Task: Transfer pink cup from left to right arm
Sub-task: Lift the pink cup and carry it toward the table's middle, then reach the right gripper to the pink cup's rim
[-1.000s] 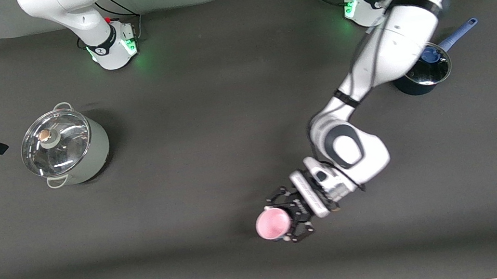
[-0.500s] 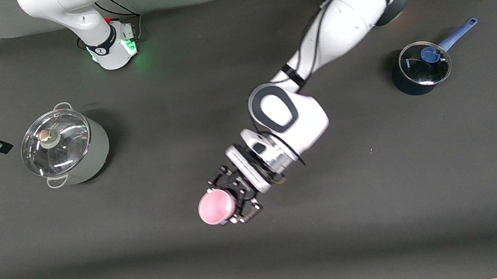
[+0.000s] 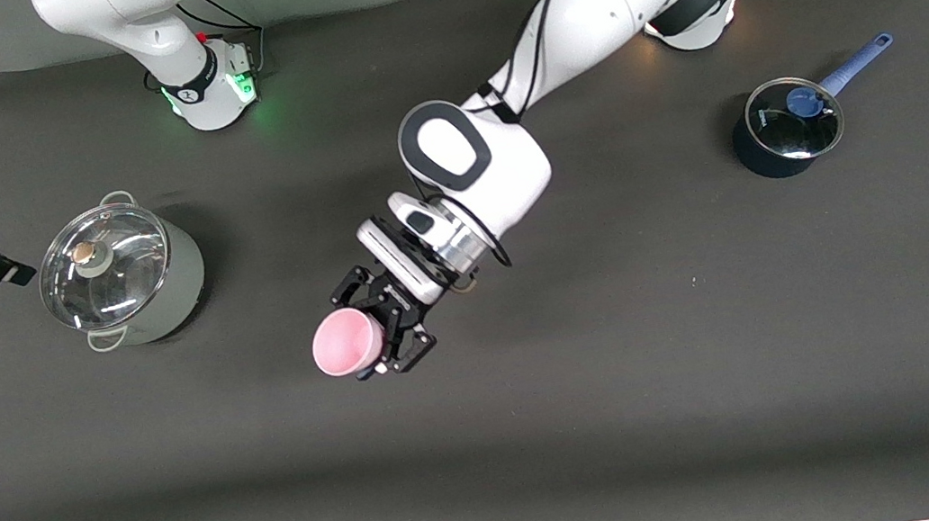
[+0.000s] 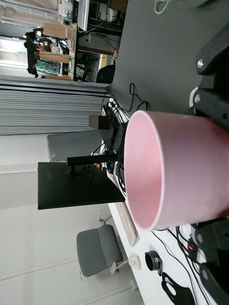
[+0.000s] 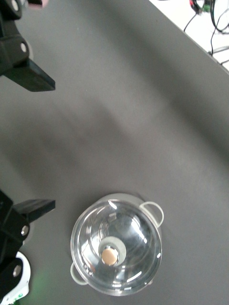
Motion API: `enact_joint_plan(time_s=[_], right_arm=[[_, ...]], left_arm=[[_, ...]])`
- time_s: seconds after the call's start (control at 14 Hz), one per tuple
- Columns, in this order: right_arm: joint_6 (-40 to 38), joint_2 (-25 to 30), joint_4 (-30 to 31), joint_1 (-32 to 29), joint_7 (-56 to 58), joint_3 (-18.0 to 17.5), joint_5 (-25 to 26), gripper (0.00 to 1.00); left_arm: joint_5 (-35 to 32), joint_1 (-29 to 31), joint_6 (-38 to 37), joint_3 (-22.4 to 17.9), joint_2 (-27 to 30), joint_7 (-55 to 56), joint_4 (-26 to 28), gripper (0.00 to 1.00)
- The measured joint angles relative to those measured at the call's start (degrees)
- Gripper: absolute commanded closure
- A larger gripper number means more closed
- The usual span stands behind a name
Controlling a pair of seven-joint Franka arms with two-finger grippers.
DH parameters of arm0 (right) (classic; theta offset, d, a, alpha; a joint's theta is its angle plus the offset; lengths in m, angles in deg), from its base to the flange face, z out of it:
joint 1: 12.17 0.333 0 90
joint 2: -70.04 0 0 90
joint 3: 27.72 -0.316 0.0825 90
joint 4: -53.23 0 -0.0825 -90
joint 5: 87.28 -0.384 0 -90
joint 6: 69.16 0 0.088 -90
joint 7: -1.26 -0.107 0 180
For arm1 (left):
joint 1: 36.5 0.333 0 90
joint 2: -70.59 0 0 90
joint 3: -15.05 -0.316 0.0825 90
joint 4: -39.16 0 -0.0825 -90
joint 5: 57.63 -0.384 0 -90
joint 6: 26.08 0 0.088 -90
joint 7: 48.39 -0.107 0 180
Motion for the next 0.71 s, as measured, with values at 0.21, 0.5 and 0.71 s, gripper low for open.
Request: enact_joint_plan(time_s=[0.21, 0.5, 0.71], right_arm=[[-1.3, -4.9, -7.1, 1.5, -4.3, -0.1, -1.5, 0.00], [-3.5, -12.0, -16.0, 5.2, -7.6, -0.2, -2.9, 0.00], [-3.6, -15.1, -19.6, 9.9, -11.9, -0.5, -3.4, 0.01]], left_arm=[[-0.1, -2.9, 2.4, -1.0, 0.1, 0.1, -0.8, 1.00], [-0.1, -3.8, 3.7, -1.4, 0.1, 0.3, -1.2, 1.00], [-0.1, -3.8, 3.7, -2.0, 0.1, 0.3, -1.2, 1.00]])
